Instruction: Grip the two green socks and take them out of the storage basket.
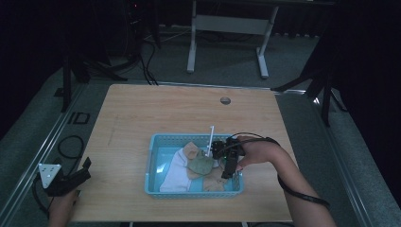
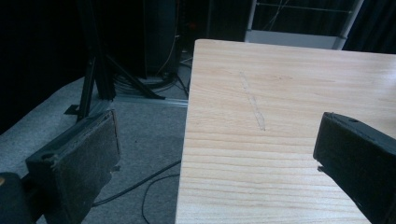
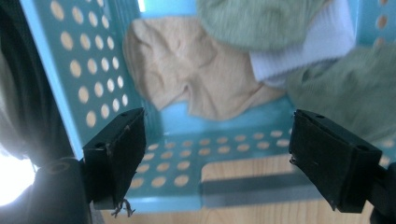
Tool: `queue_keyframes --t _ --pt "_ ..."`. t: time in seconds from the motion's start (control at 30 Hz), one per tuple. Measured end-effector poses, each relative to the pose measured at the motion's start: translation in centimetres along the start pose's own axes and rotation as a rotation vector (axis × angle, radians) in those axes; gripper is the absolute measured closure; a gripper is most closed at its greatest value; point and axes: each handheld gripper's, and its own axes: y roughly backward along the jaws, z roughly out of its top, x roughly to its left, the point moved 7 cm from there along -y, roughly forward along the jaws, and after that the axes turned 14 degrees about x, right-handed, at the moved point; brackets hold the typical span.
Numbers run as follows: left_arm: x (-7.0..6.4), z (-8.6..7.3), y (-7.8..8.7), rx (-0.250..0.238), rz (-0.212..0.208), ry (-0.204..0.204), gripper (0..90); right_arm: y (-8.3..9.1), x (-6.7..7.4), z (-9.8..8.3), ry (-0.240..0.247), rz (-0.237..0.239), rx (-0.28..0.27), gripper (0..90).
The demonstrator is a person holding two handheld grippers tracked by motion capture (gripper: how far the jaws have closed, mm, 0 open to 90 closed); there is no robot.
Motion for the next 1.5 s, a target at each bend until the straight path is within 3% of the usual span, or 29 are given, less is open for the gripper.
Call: queue_keyframes --t 0.6,0.87,1.17,1.27,1.33,1.5 --pt "0.0 0.0 0.0 0.001 -0.005 -0.002 0.7 -1.1 -1.7 4.6 0.062 -0.033 0.006 19.8" --pt "0.0 0.0 0.0 0.0 -0.006 -0.003 0.7 -2.6 -2.6 5.9 0.045 -0.048 0.04 19.8" --pt "0.0 0.0 0.0 0.002 -0.007 -0.002 0.7 -3.9 -2.8 7.0 0.035 -0.017 0.045 22.2" --pt "0.0 0.0 0.0 0.002 -0.006 -0.002 0.7 -3.8 -2.5 7.0 0.045 -0.007 0.046 33.3" --pt "0.0 0.0 0.0 0.003 -0.005 -0.001 0.7 -3.7 -2.3 7.0 0.051 -0.005 0.042 49.4" --pt "0.0 0.0 0.0 0.004 -0.005 0.0 0.7 -3.2 -2.0 7.0 0.067 -0.006 0.026 70.4"
